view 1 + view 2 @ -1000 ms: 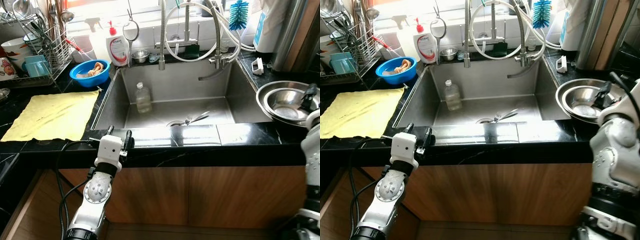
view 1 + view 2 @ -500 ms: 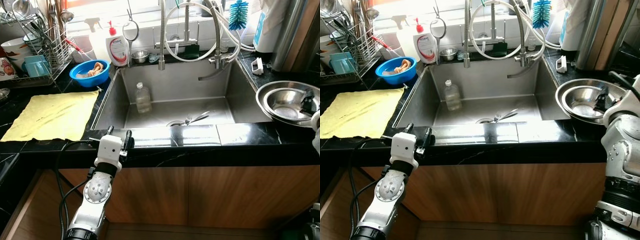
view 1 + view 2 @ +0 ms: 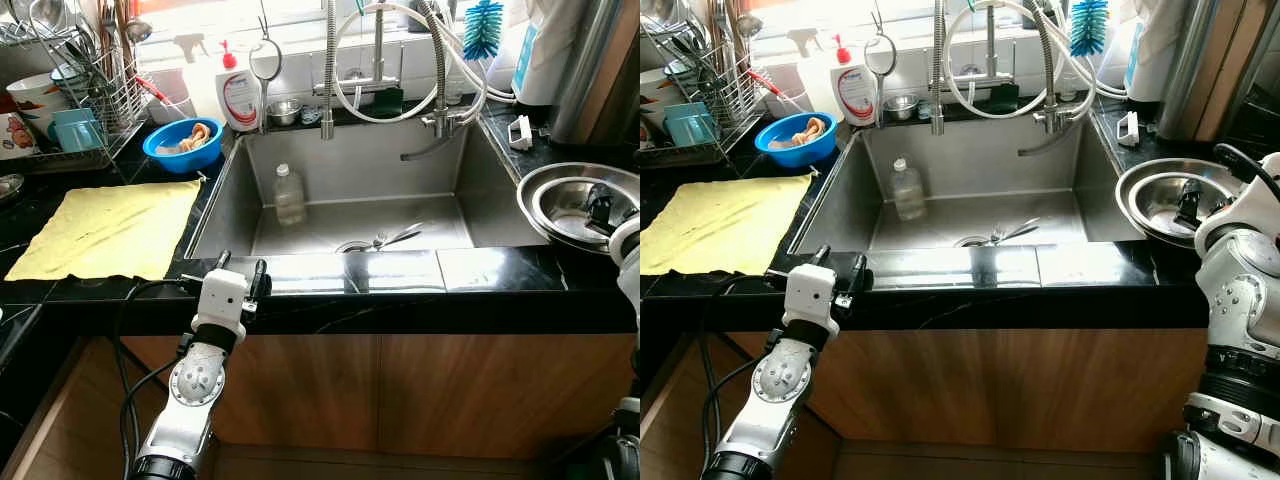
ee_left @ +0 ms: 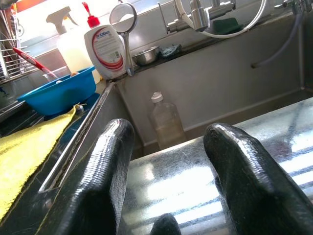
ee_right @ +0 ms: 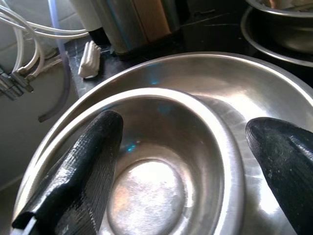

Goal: Kitchen organization

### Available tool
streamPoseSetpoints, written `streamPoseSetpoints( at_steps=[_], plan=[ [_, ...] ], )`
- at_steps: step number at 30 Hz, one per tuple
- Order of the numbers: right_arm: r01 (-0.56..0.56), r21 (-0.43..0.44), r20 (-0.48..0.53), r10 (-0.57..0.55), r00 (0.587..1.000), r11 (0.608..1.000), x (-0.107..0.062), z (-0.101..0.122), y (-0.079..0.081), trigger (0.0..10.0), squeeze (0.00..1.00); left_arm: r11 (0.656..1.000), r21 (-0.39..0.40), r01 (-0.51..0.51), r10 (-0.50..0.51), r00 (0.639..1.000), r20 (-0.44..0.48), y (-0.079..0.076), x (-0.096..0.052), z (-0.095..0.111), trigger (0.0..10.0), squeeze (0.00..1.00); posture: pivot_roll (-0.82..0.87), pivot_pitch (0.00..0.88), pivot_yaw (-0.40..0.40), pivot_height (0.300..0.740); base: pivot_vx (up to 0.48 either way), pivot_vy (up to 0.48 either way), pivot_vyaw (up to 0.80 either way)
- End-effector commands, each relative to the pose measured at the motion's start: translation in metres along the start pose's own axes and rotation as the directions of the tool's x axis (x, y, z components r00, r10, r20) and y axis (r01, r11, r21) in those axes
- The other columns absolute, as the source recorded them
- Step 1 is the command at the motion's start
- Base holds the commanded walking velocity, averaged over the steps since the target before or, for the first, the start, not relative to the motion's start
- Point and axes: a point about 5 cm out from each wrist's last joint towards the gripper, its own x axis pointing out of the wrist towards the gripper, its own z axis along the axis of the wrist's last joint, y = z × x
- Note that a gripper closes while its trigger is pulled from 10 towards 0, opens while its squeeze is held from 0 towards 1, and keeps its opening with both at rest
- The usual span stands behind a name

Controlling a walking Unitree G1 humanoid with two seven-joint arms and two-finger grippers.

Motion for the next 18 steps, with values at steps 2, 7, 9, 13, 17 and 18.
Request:
streamPoseSetpoints(
  at_steps=[2,7,9,13,17,18],
  plan=[
    [-0.011,0.020,-0.029,0.011,1.000,1.000,0.002,-0.004,0.003,10.0,0.00,0.999,0.036,0.014,-0.013,0.999,-0.044,0.002,-0.003,-0.006,10.0,0.00,-0.14,0.000,0.108,0.740,0.000,0.000,0.00],
    [-0.029,0.030,-0.048,0.031,0.998,0.999,0.001,-0.013,0.011,0.0,0.00,0.999,0.036,0.015,-0.013,0.999,-0.044,0.001,-0.002,-0.006,10.0,0.00,-0.14,0.000,0.107,0.740,0.000,0.000,0.00],
    [-0.033,0.033,-0.051,0.035,0.998,0.999,0.001,-0.014,0.012,0.0,0.00,0.999,0.036,0.016,-0.014,0.999,-0.044,0.001,-0.002,-0.006,10.0,0.00,-0.14,0.000,0.107,0.740,0.000,0.000,0.00],
    [-0.036,0.034,-0.052,0.037,0.998,0.999,0.001,-0.014,0.013,0.0,0.00,0.999,0.042,0.017,-0.015,0.999,-0.049,0.002,-0.003,-0.007,10.0,0.00,-0.14,0.000,0.108,0.740,0.000,0.000,0.00],
    [-0.037,0.035,-0.049,0.038,0.998,0.999,0.001,-0.013,0.015,0.0,0.00,0.999,0.043,0.015,-0.013,0.999,-0.051,0.002,-0.003,-0.007,10.0,0.00,-0.14,0.000,0.107,0.740,0.000,0.000,0.00],
    [-0.038,0.036,-0.048,0.040,0.998,0.999,0.001,-0.013,0.016,0.0,0.00,0.999,0.042,0.016,-0.014,0.999,-0.050,0.002,-0.003,-0.007,10.0,0.00,-0.14,0.000,0.107,0.740,0.000,0.000,0.00]
  ],
)
